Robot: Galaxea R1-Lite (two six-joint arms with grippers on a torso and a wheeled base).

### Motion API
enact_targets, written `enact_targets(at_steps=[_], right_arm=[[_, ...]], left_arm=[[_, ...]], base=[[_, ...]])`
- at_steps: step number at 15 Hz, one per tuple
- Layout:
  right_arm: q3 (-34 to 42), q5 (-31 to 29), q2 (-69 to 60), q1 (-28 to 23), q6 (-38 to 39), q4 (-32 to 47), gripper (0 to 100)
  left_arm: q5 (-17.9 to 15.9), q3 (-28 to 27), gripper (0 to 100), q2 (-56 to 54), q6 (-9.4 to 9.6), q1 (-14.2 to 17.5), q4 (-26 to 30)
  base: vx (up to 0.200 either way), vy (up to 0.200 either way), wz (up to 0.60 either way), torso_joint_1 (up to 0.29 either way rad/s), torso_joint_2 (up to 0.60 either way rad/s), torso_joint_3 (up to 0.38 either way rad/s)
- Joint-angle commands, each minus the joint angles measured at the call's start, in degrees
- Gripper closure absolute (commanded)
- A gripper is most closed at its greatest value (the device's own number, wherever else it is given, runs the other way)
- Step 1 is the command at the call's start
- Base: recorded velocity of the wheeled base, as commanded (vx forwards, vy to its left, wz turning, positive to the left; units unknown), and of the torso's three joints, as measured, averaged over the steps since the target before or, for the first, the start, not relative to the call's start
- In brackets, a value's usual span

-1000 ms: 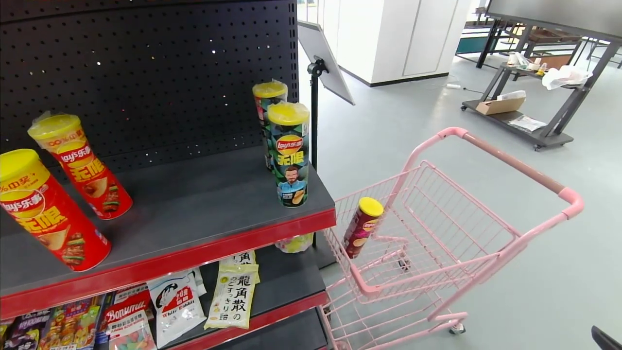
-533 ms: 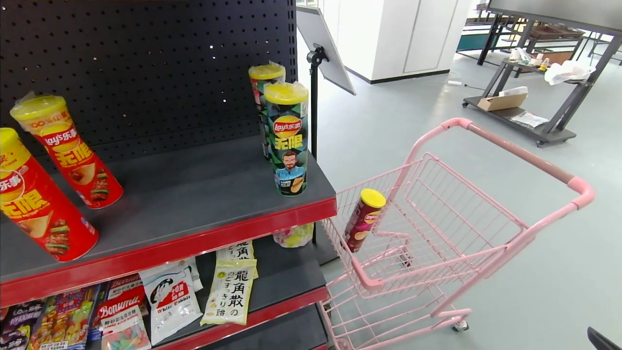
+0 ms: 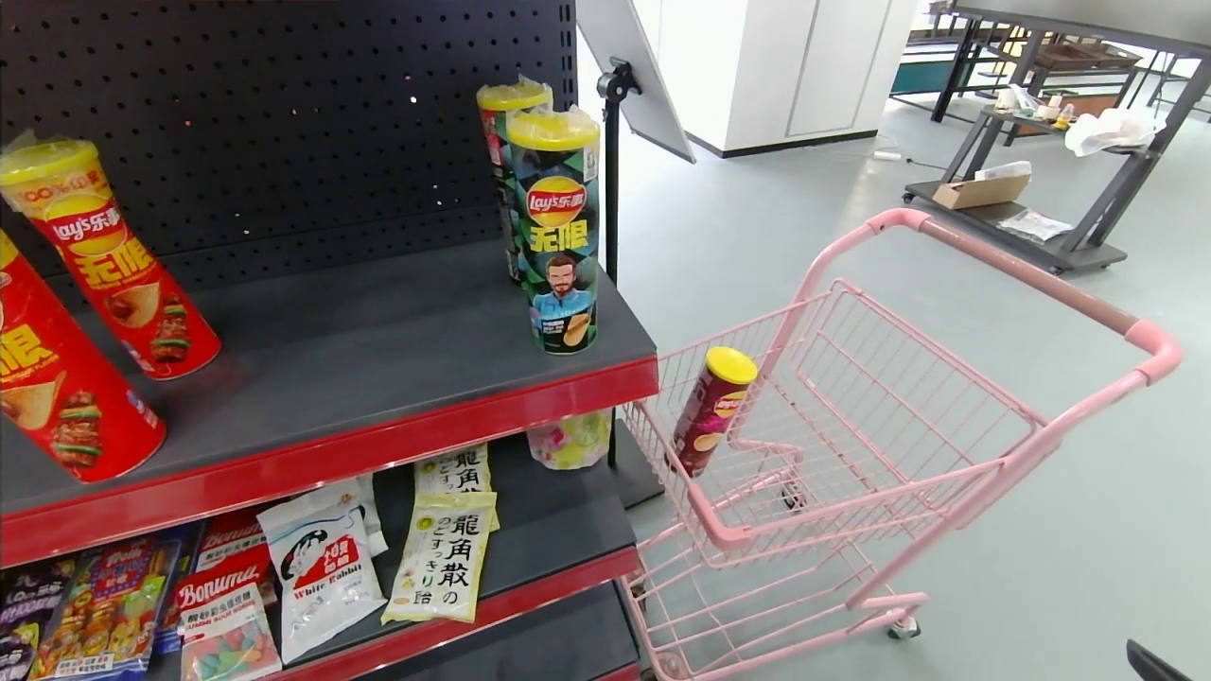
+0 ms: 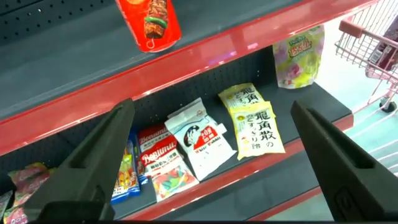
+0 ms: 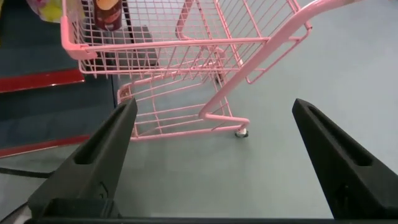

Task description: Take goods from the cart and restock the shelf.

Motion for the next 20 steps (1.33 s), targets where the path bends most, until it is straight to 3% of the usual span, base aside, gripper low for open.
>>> enact_targets(at_steps=[1, 4, 6, 10, 13, 20], right_arm=[[-1.89, -0.28, 7.13, -0.41, 0.4, -1.86, 0], [-10.59, 8.86, 26.73, 0.29, 10.6, -15.48, 0], [-12.09, 13.7, 36.05, 1.87, 10.51, -18.21, 0], [-17.18, 15.02, 52.57, 3.9, 10.24, -27.61, 0], [-19.29, 15.63, 68.57, 10.05, 14.11, -42.29, 0], [-29.14, 18.44, 81.22, 12.25, 15.87, -45.45, 0]], left_arm=[[-0.06, -0.09, 0, 0.27, 0.02, 0.0, -0.01], [0.03, 1.32, 0, 0.09, 0.02, 0.08, -0.01], [-0.15, 1.32, 0, 0.53, -0.07, 0.0, -0.1], [-1.73, 0.44, 0, 2.46, -1.56, -0.09, -0.1], [-1.82, 0.35, 0, 2.9, -1.74, 0.0, -0.1], [-1.82, -1.32, 0, 5.45, -1.83, 0.0, -0.19]], base=[[0.0, 0.0, 0.0, -0.027, 0.07, 0.046], [0.0, 0.0, 0.0, 0.0, 0.0, 0.0], [0.0, 0.0, 0.0, 0.0, 0.0, 0.0], [0.0, 0.0, 0.0, 0.0, 0.0, 0.0], [0.0, 0.0, 0.0, 0.0, 0.0, 0.0], [0.0, 0.0, 0.0, 0.0, 0.0, 0.0]])
